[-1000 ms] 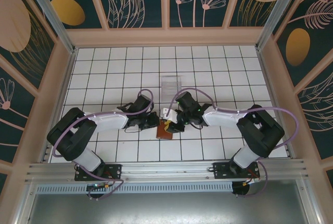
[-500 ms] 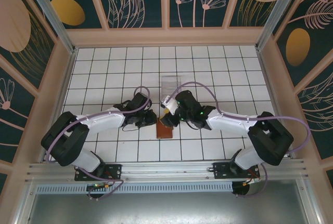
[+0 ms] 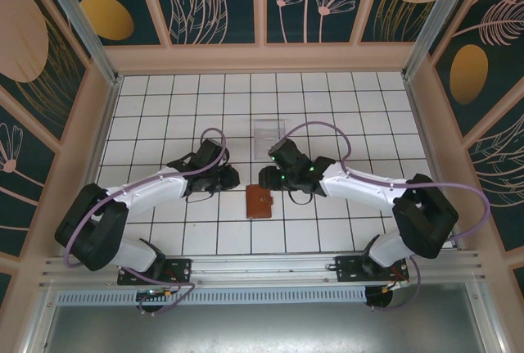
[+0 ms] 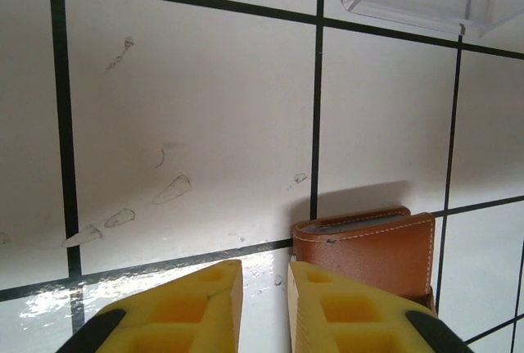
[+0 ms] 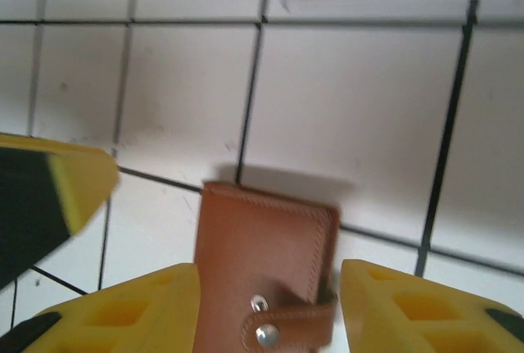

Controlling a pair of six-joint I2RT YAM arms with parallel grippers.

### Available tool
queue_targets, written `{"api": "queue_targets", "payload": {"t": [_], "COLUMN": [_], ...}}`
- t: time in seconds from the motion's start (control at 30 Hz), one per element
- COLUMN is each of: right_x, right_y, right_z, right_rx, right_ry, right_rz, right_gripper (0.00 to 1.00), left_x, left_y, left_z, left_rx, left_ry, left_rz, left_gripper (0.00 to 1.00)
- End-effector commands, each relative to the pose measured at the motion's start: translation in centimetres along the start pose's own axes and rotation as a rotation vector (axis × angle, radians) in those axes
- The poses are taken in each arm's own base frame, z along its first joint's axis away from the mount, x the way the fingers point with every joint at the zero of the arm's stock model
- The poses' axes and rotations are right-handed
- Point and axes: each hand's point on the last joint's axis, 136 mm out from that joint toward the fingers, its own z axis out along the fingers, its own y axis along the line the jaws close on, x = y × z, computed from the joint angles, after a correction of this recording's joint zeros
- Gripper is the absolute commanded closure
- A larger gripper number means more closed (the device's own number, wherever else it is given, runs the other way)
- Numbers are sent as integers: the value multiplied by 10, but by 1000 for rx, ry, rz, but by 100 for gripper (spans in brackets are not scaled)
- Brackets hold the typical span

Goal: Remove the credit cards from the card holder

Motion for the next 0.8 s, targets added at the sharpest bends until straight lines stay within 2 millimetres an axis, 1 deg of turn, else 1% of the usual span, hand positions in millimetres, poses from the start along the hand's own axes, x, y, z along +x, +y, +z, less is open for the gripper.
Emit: {"api": "queue_targets", "payload": {"t": [0.0,0.1,0.17,0.37,0.43,0.47,0.57,0.77], "right_x": [29,40,44,45,47,49,54,53], "right_y": [-12,-8,-5,12,11,7,-2,-6], "right_z": [6,11,15,27,31,33,34,27], "right_rx": [89,107,118,133,162,188,245,261], "right_ry": [128,170,187,209,219,227,239,226], "right_rz": [123,124,123,93,86,85,72,81], "right_gripper": [48,45,42,38,38,38,42,52], "left_x": [-10,-11,-10,-6,-5,-5,-5,-3], "left_y": [-2,-4,-6,-5,-5,-5,-5,-4], "left_z": [-2,0,1,6,6,6,6,7], "left_rx": [-16,-6,3,11,11,12,10,2], "left_ry": [-18,-10,0,24,24,26,25,47], "left_rz": [37,49,56,67,70,73,75,84], "left_gripper": [76,76,75,75,75,75,75,74]}}
